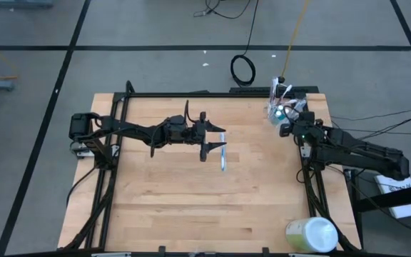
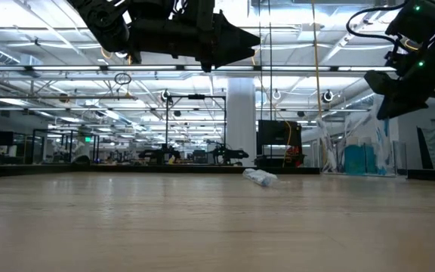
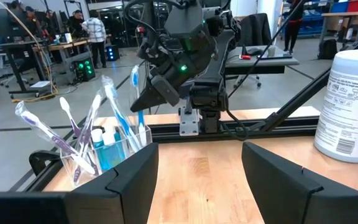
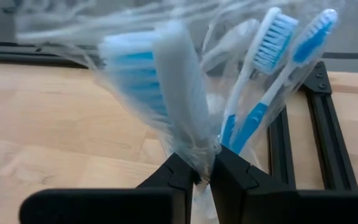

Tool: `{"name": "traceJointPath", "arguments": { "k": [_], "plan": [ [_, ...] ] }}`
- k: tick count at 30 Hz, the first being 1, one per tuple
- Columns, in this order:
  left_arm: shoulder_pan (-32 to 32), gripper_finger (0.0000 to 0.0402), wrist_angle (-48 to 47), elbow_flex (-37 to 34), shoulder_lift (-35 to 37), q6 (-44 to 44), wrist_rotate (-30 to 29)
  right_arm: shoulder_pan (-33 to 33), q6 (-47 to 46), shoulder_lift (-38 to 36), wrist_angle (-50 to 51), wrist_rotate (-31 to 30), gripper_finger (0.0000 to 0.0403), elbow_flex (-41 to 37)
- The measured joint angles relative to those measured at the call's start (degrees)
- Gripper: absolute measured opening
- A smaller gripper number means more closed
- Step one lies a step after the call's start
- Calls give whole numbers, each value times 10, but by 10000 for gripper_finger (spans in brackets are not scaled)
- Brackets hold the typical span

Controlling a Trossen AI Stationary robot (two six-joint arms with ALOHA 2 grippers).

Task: Pick & Place toothbrushing station
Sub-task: Put the blue toothbrush into the right of the transparent organizer

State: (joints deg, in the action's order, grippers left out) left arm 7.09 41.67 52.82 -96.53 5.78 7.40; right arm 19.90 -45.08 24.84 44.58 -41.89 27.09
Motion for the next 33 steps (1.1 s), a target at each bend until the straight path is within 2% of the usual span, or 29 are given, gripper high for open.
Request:
{"name": "traceJointPath", "arguments": {
  "k": [5,14,18,25,33],
  "plan": [
    [0,239,0,0,0,0,0,12,-7,0,6,-1,52,0],
    [0,239,0,0,0,0,0,19,-3,0,2,-5,136,0],
    [0,239,0,0,0,0,0,19,5,0,-2,-43,164,0],
    [0,239,0,0,0,0,0,19,93,0,-76,-106,174,0],
    [0,239,-1,0,0,0,0,19,260,0,-227,-156,167,0]
  ]
}}
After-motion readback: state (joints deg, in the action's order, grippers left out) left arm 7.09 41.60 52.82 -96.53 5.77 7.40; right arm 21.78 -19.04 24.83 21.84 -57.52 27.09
